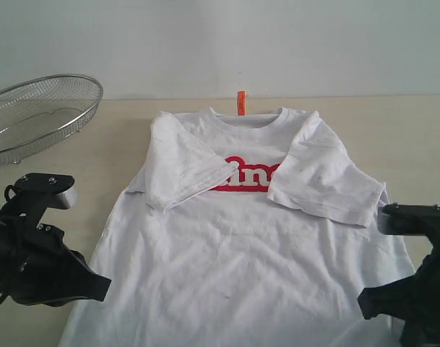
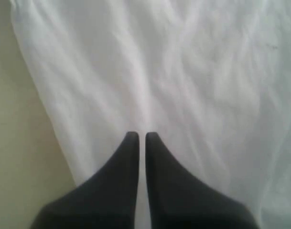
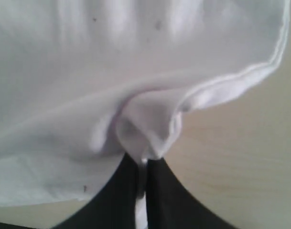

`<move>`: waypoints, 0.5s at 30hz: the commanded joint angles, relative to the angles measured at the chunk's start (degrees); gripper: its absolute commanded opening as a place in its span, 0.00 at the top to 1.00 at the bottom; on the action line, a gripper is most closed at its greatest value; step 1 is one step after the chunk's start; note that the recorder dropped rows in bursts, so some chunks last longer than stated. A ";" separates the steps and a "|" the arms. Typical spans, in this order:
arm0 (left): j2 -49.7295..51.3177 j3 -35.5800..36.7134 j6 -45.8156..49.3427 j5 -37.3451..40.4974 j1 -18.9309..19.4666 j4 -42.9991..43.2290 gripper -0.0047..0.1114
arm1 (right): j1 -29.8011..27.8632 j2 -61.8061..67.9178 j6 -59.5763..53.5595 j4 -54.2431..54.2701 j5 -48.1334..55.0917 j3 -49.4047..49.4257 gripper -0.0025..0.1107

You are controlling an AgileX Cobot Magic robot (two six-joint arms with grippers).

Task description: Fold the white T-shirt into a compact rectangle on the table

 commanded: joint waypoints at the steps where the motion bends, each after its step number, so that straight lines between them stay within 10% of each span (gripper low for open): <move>1: -0.55 0.22 -0.31 -1.34 -0.06 0.33 0.92 | -0.02 -6.83 -1.04 0.86 0.01 -2.82 0.98; 15: -0.55 0.22 -0.49 -1.06 -0.06 0.33 0.92 | -0.02 7.28 2.15 -10.74 -17.25 -21.81 0.98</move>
